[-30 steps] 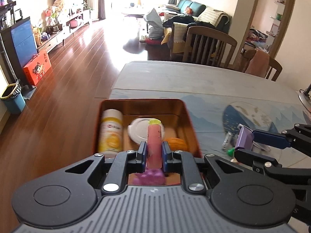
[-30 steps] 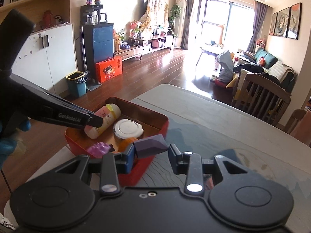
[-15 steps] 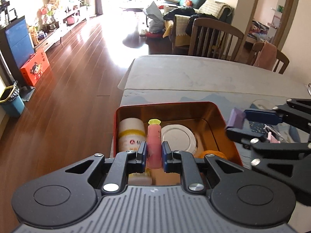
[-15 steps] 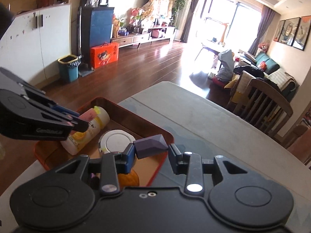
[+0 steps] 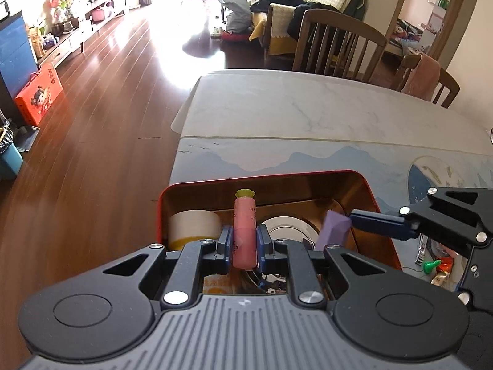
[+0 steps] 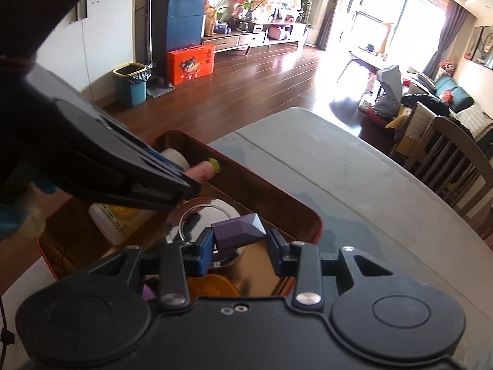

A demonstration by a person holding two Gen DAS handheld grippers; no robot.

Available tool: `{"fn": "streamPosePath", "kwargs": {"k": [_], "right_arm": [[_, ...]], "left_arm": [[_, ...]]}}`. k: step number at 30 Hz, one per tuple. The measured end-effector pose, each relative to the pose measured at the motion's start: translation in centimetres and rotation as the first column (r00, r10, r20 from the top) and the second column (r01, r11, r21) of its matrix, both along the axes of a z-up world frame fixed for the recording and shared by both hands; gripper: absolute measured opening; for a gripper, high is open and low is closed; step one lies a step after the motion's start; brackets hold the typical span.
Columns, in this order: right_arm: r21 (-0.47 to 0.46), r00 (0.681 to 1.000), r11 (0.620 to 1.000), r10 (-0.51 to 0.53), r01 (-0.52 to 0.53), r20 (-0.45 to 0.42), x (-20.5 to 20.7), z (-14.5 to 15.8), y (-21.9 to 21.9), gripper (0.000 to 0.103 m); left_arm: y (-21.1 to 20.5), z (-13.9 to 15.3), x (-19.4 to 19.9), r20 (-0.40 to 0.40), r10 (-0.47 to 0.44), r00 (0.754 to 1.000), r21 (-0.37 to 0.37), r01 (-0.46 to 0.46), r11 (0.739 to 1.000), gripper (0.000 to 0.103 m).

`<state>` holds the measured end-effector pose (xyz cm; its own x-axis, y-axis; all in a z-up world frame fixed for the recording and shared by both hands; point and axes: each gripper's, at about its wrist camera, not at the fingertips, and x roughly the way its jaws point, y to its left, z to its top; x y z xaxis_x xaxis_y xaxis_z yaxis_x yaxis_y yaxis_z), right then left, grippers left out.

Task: Organize rigid objects
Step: 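Carry the purple block with the right tool while the left tool carries the pink tube to the red tin, then open the right tool over the silver tin while the left tool releases the pink tube into the red tin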

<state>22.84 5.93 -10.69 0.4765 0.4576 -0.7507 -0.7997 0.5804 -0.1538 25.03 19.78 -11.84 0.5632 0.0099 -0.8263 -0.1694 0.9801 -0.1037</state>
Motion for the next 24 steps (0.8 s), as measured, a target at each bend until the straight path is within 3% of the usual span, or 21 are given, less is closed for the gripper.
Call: {"fn": "streamPosePath", "kwargs": {"k": [14, 24], "right_arm": [[-0.026, 1.000, 0.999, 0.028, -0.028, -0.003, -0.1, -1.0, 0.8, 0.037], [-0.006, 1.000, 1.000, 0.008, -0.008, -0.012, -0.9, 0.1, -0.1, 0.051]], "left_arm": [[0.7, -0.9, 0.6, -0.020, 0.005, 1.000, -0.027, -0.005, 1.000, 0.015], [0.5, -0.4, -0.3, -0.023, 0.016, 1.000, -0.022, -0.016, 1.000, 0.016]]}}
